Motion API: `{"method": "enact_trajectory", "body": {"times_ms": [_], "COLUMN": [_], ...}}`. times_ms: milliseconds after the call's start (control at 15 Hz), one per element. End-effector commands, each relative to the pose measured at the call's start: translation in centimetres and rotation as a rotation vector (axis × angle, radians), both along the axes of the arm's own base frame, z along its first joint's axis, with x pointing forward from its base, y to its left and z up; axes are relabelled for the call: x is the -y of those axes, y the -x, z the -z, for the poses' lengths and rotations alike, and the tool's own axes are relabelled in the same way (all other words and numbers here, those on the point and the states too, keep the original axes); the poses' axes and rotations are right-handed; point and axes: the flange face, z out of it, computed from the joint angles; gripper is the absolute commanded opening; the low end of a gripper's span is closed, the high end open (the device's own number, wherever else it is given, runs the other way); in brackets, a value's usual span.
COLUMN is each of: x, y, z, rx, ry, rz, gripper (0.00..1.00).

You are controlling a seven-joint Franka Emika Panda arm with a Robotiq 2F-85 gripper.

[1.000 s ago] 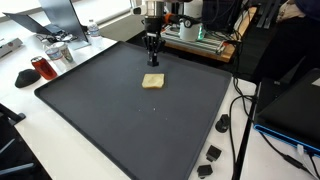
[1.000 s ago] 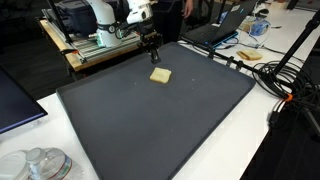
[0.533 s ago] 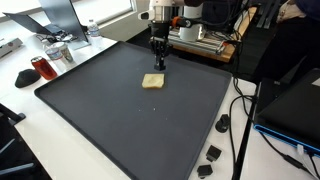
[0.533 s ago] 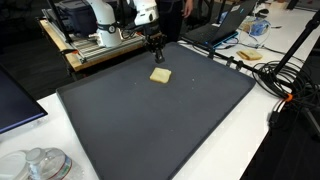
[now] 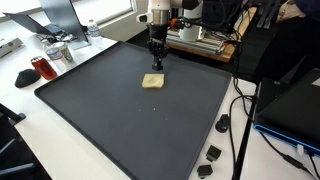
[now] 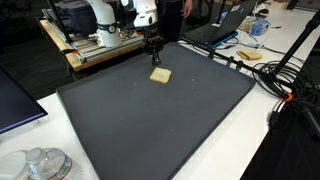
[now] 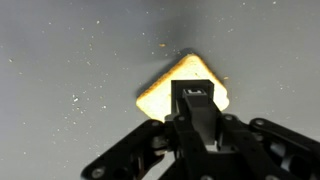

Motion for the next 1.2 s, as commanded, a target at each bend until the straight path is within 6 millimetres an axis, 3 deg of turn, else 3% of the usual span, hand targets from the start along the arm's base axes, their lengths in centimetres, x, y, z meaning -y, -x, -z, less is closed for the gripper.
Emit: {"method": "enact_trajectory", "body": {"times_ms": [0, 333, 533, 1133], "x": [-0.6, -5.8, -8.4, -11.5], "y": [-0.4, -1.9, -3.7, -7.8], "z": [-2.1, -5.2, -5.7, -6.7], "rx": [-0.046, -0.084, -0.123, -0.207], "ry": [0.077, 0.175, 0.23, 0.38], "rz": [0.033, 0.013, 0.006, 0.144], "gripper": [0.05, 0.05, 0.05, 0.05]}}
